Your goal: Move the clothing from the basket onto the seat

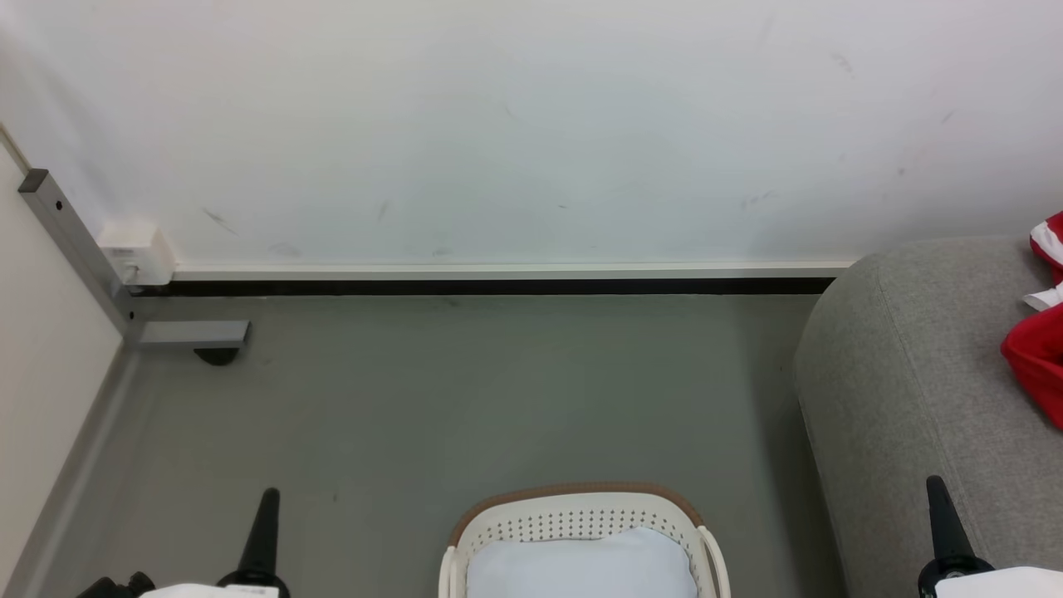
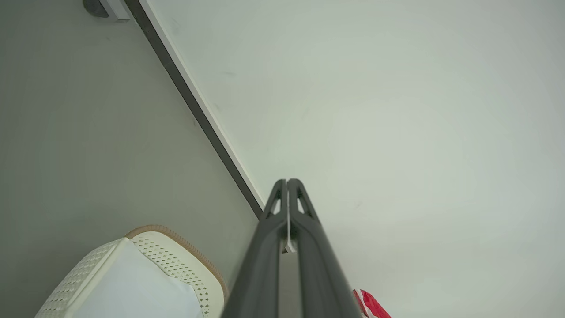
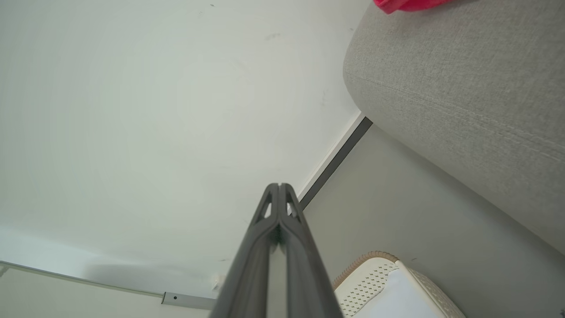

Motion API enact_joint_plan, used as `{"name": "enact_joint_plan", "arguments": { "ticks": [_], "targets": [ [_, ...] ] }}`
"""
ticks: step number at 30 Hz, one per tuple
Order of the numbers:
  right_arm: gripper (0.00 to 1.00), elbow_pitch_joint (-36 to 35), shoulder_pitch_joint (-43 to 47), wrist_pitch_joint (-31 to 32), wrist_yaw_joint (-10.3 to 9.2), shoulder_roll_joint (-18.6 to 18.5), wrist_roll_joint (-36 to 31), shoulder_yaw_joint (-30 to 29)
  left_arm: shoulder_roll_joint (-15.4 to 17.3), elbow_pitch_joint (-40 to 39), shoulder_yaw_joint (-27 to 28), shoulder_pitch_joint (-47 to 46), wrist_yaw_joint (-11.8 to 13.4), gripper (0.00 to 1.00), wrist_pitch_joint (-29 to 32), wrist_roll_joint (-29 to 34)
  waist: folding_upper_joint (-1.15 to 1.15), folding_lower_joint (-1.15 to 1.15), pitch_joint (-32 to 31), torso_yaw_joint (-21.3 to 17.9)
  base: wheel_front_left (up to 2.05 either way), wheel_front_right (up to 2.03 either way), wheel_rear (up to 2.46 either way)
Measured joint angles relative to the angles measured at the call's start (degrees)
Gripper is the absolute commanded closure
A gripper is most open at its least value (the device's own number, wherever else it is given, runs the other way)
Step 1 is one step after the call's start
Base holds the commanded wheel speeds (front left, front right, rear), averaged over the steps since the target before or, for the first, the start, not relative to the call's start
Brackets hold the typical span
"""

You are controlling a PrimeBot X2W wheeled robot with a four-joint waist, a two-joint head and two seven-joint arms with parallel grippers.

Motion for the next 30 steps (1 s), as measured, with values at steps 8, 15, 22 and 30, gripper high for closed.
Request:
{"name": "enact_joint_plan", "arguments": {
  "ticks": [8, 15, 22, 30],
  "targets": [
    [1.00, -0.7, -0.2, 1.2, -0.01, 0.0, 4.6, -0.4, 0.0, 0.0, 0.4, -0.8, -0.3, 1.00, 1.3, -4.5, 0.00, 0.00, 0.1, 0.3, 0.00, 0.00, 0.00],
    [1.00, -1.5, -0.6, 2.2, -0.01, -0.1, 8.2, -0.7, 0.1, 0.1, 0.7, -1.3, -0.7, 1.00, 2.1, -8.0, 0.00, 0.00, 0.1, 0.6, 0.00, 0.00, 0.00],
    [1.00, -2.0, -0.8, 2.8, -0.01, -0.1, 11.7, -1.0, 0.1, 0.1, 0.9, -1.7, -0.8, 1.00, 3.0, -11.4, 0.00, 0.00, 0.2, 0.9, 0.00, 0.00, 0.00],
    [1.00, -2.7, -1.0, 3.9, -0.01, -0.2, 15.3, -1.3, 0.1, 0.1, 1.2, -2.3, -1.3, 1.00, 3.9, -15.0, 0.00, 0.00, 0.3, 1.2, 0.00, 0.00, 0.00]
  ]
}}
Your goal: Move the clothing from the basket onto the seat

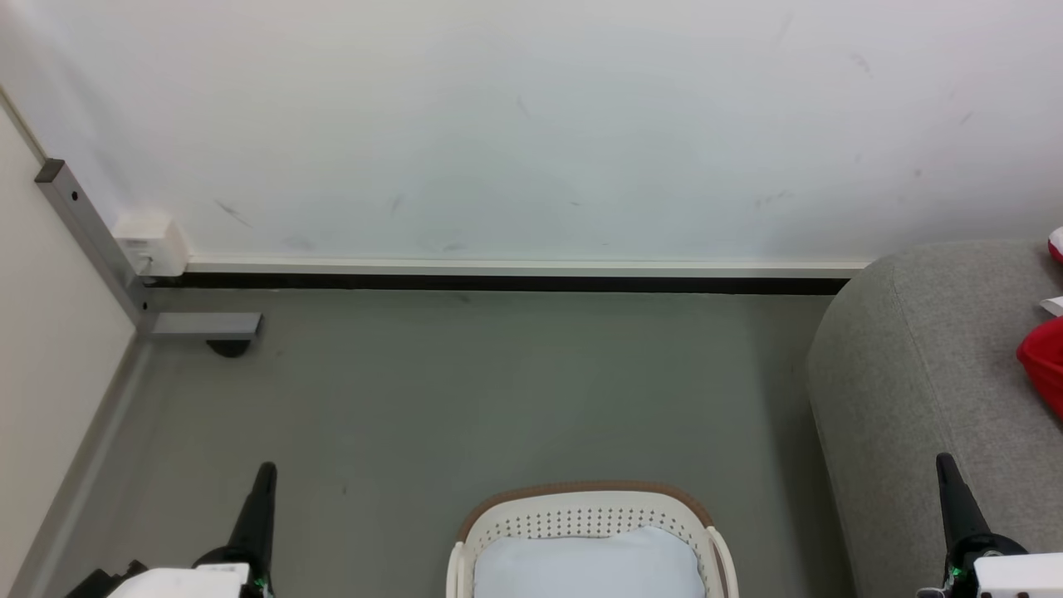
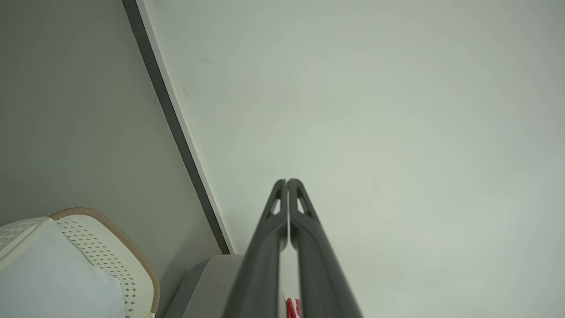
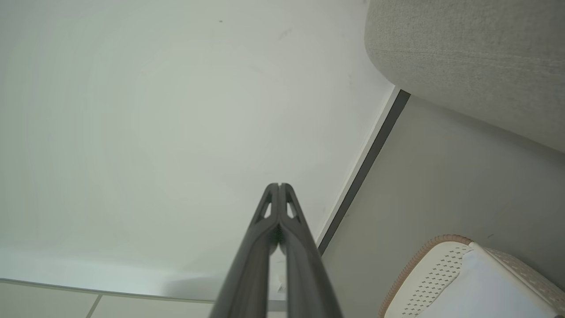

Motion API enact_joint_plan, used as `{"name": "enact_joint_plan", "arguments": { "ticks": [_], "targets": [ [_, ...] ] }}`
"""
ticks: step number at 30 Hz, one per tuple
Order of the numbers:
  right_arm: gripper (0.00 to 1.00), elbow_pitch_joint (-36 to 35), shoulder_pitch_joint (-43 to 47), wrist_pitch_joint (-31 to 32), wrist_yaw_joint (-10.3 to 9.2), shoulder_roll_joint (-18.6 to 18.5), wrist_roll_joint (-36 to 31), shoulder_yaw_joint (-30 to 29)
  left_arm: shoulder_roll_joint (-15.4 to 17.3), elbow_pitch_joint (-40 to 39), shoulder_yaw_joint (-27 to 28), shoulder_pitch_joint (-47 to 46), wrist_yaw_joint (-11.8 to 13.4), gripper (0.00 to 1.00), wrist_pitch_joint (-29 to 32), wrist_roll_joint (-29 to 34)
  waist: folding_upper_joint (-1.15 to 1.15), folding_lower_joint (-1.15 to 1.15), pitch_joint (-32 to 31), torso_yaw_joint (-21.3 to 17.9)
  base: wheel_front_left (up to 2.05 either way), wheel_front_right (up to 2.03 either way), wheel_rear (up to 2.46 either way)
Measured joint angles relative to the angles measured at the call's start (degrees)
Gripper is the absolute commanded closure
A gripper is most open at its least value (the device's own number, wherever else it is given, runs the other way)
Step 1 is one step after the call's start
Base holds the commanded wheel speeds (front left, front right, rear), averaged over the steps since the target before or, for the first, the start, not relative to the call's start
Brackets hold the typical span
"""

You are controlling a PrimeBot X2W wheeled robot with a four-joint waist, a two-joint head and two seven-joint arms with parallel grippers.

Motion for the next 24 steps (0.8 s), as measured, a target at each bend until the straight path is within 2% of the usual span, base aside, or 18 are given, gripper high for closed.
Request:
{"name": "enact_joint_plan", "arguments": {
  "ticks": [24],
  "targets": [
    [1.00, -1.7, -0.2, 2.5, 0.00, -0.1, 9.8, -0.7, 0.1, 0.0, 0.9, -1.5, -0.7, 1.00, 2.5, -9.2, 0.00, 0.00, 0.2, 0.9, 0.00, 0.00, 0.00]
  ]
}}
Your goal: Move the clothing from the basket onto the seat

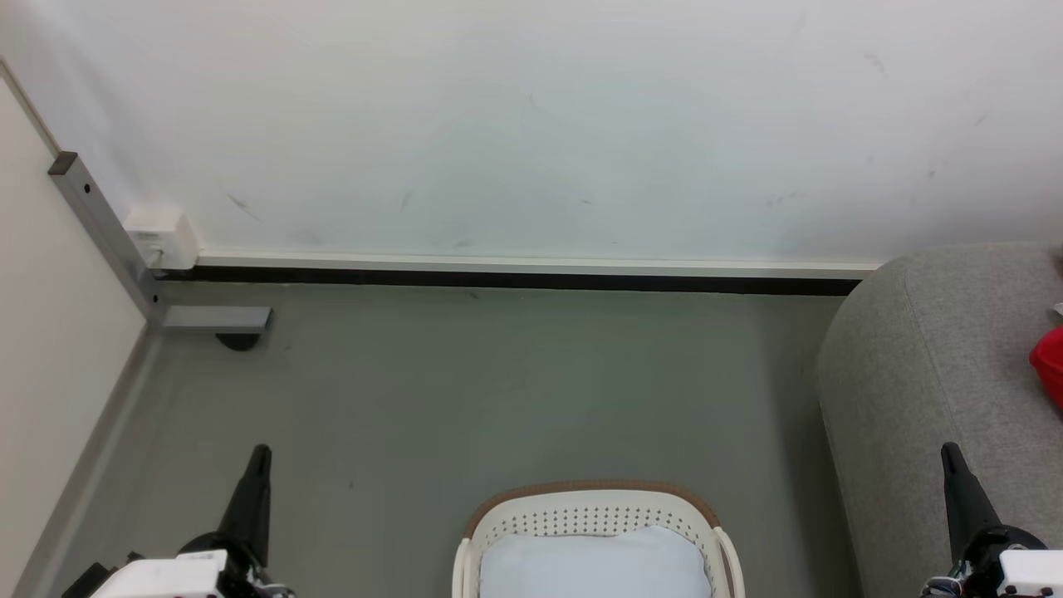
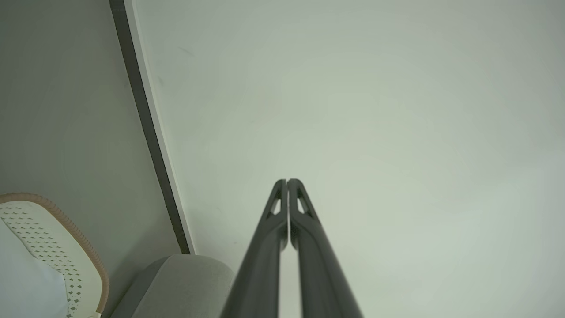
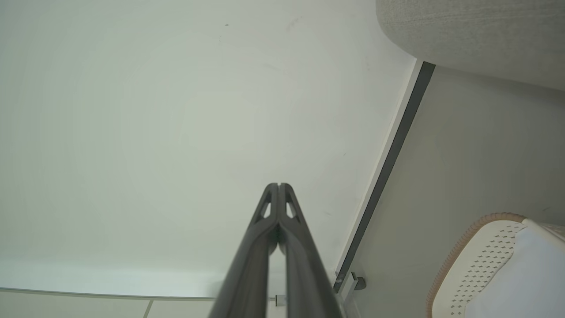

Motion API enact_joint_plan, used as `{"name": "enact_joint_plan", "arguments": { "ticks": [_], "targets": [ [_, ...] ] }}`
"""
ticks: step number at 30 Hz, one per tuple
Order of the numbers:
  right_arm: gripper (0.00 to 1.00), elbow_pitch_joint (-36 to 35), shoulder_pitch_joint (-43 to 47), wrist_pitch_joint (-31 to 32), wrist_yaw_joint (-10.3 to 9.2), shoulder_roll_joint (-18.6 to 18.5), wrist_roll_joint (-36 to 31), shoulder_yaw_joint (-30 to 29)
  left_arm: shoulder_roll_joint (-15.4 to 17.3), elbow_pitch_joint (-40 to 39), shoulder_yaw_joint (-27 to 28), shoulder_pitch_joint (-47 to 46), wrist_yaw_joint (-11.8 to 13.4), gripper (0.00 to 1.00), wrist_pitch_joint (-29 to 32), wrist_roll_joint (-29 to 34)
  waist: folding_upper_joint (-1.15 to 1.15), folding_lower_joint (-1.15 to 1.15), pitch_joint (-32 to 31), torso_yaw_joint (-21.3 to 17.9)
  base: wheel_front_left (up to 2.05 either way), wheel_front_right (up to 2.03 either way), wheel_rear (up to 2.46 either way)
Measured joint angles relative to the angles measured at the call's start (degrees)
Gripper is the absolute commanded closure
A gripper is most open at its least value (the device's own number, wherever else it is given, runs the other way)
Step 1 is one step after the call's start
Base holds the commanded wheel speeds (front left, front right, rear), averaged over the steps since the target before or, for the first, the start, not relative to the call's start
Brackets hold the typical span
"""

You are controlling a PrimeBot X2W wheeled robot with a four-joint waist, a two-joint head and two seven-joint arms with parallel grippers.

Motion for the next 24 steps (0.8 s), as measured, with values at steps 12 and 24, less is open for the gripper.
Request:
{"name": "enact_joint_plan", "arguments": {
  "ticks": [12, 24],
  "targets": [
    [1.00, 0.0, 0.0, 0.0, 0.00, 0.0, 0.1, 0.0, 0.0, 0.0, 0.0, 0.0, -0.1, 1.00, 0.0, 0.0, 0.00, 0.00, 0.0, 0.0, 0.00, 0.00, 0.00],
    [1.00, -0.1, 0.0, 0.0, 0.00, 0.0, 0.1, 0.0, 0.0, 0.0, 0.0, 0.0, -0.1, 1.00, 0.0, 0.0, 0.00, 0.00, 0.0, 0.0, 0.00, 0.00, 0.00]
  ]
}}
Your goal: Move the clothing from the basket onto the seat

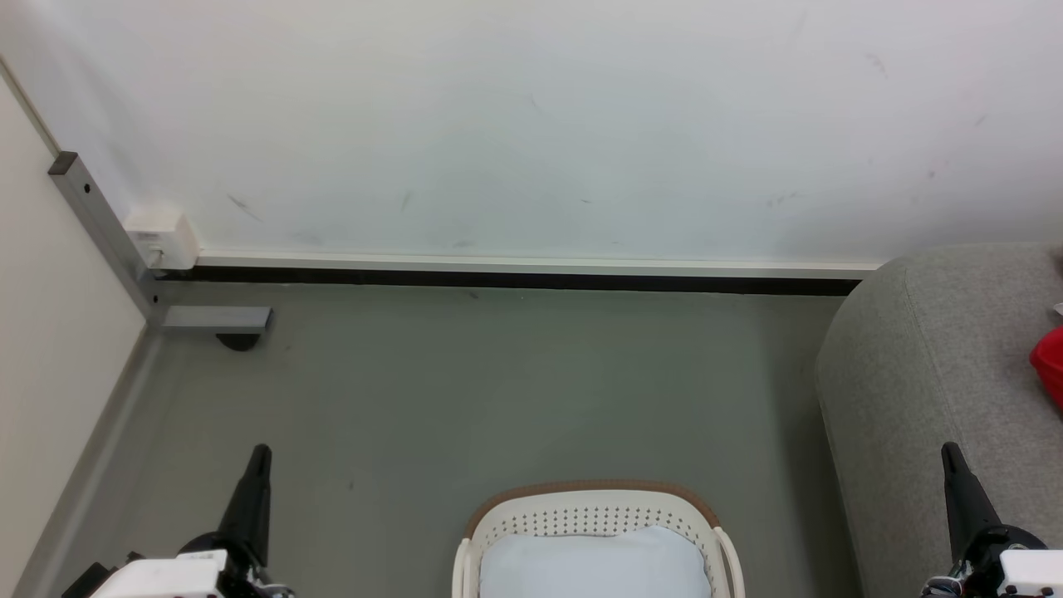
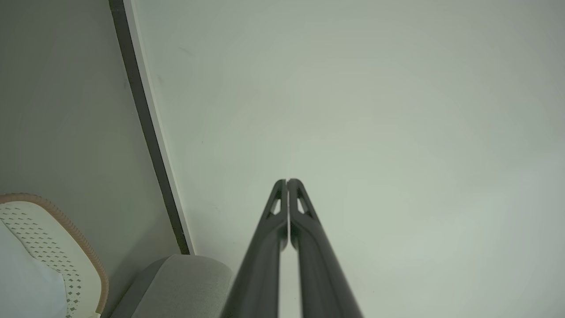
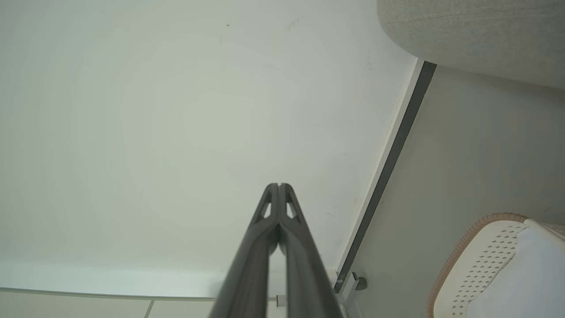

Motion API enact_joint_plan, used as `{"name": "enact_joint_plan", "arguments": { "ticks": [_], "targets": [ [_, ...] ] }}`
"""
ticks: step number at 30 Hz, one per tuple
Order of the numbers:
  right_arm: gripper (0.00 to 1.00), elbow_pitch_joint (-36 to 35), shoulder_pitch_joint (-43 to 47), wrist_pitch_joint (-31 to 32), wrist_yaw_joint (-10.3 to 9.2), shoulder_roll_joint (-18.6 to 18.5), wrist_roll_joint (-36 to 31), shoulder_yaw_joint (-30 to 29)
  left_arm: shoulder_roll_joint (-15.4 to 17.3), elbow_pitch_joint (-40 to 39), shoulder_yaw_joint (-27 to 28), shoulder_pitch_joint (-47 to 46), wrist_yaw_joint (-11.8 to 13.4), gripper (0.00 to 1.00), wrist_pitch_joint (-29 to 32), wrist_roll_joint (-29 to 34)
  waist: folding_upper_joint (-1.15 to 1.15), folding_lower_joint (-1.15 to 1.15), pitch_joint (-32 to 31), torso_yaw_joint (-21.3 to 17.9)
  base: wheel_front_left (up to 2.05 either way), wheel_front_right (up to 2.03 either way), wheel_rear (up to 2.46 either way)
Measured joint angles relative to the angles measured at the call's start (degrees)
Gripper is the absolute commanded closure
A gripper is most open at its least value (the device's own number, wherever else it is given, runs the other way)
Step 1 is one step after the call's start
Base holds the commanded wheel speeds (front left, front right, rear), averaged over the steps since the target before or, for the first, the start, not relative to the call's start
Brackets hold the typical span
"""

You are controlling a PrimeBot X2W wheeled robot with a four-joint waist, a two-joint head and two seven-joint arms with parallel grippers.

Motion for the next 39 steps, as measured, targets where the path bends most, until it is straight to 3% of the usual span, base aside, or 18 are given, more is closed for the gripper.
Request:
{"name": "enact_joint_plan", "arguments": {
  "ticks": [39],
  "targets": [
    [1.00, 0.0, 0.0, 0.0, 0.00, 0.0, 0.0, 0.0, 0.0, 0.0, 0.0, 0.0, 0.0, 1.00, 0.0, 0.0, 0.00, 0.00, 0.0, 0.0, 0.00, 0.00, 0.00]
  ]
}}
